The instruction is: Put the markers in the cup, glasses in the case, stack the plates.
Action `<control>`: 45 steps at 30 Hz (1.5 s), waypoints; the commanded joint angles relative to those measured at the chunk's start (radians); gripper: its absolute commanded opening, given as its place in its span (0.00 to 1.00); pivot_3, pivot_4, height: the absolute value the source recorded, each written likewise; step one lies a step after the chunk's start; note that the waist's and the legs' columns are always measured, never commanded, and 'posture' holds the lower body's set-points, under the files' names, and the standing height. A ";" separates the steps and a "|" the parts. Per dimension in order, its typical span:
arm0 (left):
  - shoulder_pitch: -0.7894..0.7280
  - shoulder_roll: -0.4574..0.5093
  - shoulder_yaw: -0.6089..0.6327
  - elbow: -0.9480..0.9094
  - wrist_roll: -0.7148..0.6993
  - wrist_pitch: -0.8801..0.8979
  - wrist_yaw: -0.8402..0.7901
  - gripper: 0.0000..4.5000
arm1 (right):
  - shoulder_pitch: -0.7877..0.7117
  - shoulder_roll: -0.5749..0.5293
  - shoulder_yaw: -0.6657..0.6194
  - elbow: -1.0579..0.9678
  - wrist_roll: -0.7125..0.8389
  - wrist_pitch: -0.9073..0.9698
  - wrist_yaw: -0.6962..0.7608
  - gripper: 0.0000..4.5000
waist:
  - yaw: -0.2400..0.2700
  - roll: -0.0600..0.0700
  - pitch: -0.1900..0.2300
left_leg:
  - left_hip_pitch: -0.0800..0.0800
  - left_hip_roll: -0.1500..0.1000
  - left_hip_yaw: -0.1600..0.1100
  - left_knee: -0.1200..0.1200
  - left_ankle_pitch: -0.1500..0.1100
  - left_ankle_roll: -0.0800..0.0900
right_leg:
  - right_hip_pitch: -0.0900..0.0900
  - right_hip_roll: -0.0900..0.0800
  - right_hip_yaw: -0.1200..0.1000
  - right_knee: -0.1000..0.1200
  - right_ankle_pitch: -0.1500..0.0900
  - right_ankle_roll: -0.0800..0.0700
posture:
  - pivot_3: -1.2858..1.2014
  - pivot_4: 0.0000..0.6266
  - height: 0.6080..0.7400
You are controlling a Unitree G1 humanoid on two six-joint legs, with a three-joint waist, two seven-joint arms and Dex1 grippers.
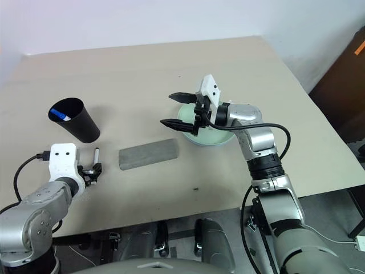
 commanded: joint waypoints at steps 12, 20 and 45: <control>0.006 0.030 0.011 -0.020 0.047 0.079 -0.048 0.00 | -0.009 0.004 0.003 0.006 -0.042 -0.056 -0.024 1.00 | -0.003 0.000 0.000 | 0.001 0.000 0.000 -0.001 0.000 0.000 | 0.000 0.000 0.000 0.000 0.002 -0.003 | 0.52 0.24 1.00; 0.001 0.111 -0.062 0.033 0.035 -0.317 -0.173 0.00 | -0.017 -0.006 0.000 -0.002 -0.042 -0.050 -0.018 1.00 | 0.001 0.000 0.000 | 0.000 0.000 0.000 -0.001 0.000 0.000 | -0.001 0.000 0.000 0.000 0.002 -0.004 | 0.52 0.24 1.00; -0.301 0.122 -0.049 0.499 0.093 -1.496 -0.429 0.00 | 0.039 -0.066 -0.029 -0.174 0.025 0.074 -0.036 1.00 | 0.003 0.000 0.000 | -0.002 0.000 0.001 -0.002 0.002 0.003 | -0.002 0.001 -0.001 -0.001 0.003 -0.003 | 0.52 0.24 1.00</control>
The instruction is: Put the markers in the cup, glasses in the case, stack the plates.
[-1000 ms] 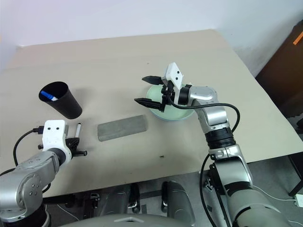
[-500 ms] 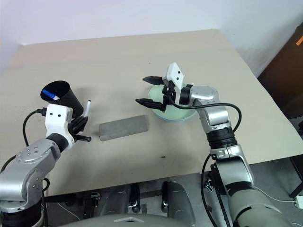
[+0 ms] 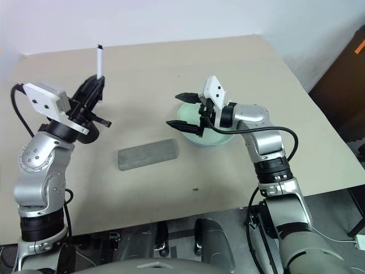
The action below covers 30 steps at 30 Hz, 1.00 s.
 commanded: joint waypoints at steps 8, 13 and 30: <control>-0.119 0.098 0.113 0.214 -0.018 -0.232 0.003 0.00 | -0.006 -0.009 -0.066 -0.123 0.136 0.074 0.007 1.00 | 0.000 0.000 0.000 | 0.000 0.000 0.000 0.001 0.000 0.000 | 0.000 0.000 0.000 0.000 -0.002 0.004 | 0.52 0.24 1.00; -0.145 0.125 0.140 0.290 -0.031 -0.246 0.014 0.00 | -0.010 -0.014 -0.044 -0.109 0.093 0.053 -0.014 1.00 | 0.000 0.000 0.000 | 0.000 0.000 0.000 0.001 0.000 0.000 | 0.000 0.000 0.000 0.000 -0.002 0.004 | 0.52 0.24 1.00; 0.002 0.076 0.159 0.295 -0.052 -0.204 0.105 0.00 | -0.016 -0.036 -0.041 -0.062 0.036 0.016 -0.028 1.00 | 0.000 -0.001 0.000 | 0.000 0.000 0.000 0.001 0.000 0.000 | 0.001 0.000 0.000 0.000 -0.002 0.004 | 0.52 0.24 1.00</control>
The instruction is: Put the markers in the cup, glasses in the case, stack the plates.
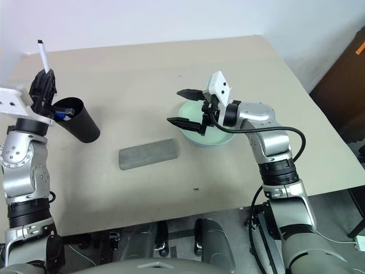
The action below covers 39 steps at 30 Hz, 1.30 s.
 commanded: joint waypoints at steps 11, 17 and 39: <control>0.070 -0.014 -0.001 -0.027 -0.016 0.027 0.016 0.00 | -0.027 -0.009 -0.011 0.018 -0.022 -0.056 -0.007 1.00 | 0.001 0.000 0.000 | 0.000 0.000 0.000 0.000 0.000 0.000 | 0.000 0.000 0.000 0.000 0.000 0.000 | 0.52 0.24 1.00; 0.072 -0.024 -0.004 -0.021 -0.012 0.026 0.016 0.00 | -0.026 -0.013 -0.012 0.016 -0.025 -0.059 -0.003 1.00 | 0.000 0.000 0.000 | 0.000 0.000 0.000 0.000 0.000 0.000 | 0.000 0.000 0.000 0.000 0.000 0.000 | 0.52 0.24 1.00; 0.091 -0.022 -0.004 -0.026 -0.017 0.027 0.004 0.74 | -0.027 -0.006 0.002 0.037 -0.053 -0.107 0.005 1.00 | 0.000 0.000 0.000 | 0.000 0.000 0.000 0.000 0.000 0.000 | 0.000 0.000 0.000 0.000 0.000 0.000 | 0.52 0.24 1.00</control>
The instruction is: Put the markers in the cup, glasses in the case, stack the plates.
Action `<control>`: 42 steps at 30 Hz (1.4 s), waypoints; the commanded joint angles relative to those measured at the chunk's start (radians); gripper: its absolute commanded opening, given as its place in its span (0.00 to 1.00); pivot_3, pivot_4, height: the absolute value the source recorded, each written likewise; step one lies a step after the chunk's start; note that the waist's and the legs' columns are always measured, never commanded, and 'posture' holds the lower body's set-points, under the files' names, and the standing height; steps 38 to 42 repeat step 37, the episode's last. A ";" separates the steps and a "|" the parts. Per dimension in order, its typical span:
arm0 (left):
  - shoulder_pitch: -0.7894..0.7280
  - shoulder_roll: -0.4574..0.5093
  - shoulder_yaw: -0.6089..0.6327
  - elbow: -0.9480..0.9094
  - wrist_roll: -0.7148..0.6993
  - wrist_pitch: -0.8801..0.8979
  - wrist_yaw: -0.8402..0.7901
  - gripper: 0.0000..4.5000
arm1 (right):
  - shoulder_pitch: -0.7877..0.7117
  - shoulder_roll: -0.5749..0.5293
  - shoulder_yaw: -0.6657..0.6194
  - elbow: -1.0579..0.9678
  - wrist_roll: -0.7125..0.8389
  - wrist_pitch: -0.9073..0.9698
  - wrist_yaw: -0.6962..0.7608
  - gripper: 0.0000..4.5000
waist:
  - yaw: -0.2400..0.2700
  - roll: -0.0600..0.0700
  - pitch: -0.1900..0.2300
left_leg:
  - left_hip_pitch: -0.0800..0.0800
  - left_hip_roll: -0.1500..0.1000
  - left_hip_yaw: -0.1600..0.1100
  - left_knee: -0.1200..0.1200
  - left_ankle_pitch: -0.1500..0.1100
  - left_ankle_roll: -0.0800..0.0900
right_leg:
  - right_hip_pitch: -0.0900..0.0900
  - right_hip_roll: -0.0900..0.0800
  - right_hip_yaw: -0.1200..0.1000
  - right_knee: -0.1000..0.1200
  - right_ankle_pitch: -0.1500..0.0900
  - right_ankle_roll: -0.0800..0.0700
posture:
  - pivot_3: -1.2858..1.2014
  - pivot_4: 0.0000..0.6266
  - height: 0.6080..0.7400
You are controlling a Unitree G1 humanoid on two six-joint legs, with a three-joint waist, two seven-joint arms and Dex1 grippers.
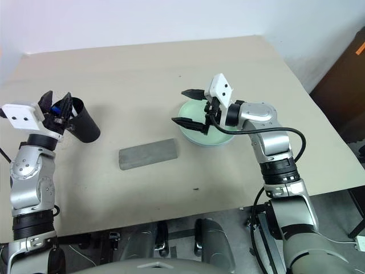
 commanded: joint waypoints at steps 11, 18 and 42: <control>0.033 0.049 0.062 -0.078 -0.100 0.015 -0.072 0.99 | -0.034 0.014 -0.033 -0.004 0.041 -0.007 0.002 1.00 | -0.001 0.000 0.000 | 0.000 0.000 0.000 0.000 0.000 0.000 | 0.000 0.000 0.000 0.000 0.000 0.000 | 0.52 0.24 1.00; 0.080 0.121 0.150 -0.052 -0.196 -0.007 -0.189 0.99 | -0.038 0.013 -0.076 -0.005 0.107 0.029 -0.003 1.00 | -0.001 0.000 0.000 | 0.000 0.000 0.000 0.000 -0.001 -0.002 | 0.000 0.000 0.000 0.000 0.000 0.000 | 0.52 0.24 1.00; 0.384 0.306 0.197 -0.115 -0.461 0.218 -0.671 0.99 | 0.172 -0.167 -0.138 -0.215 0.257 0.212 0.066 1.00 | -0.001 0.004 0.002 | 0.000 0.001 -0.001 -0.006 -0.002 -0.003 | -0.001 -0.001 0.000 -0.010 -0.003 -0.005 | 0.52 0.24 1.00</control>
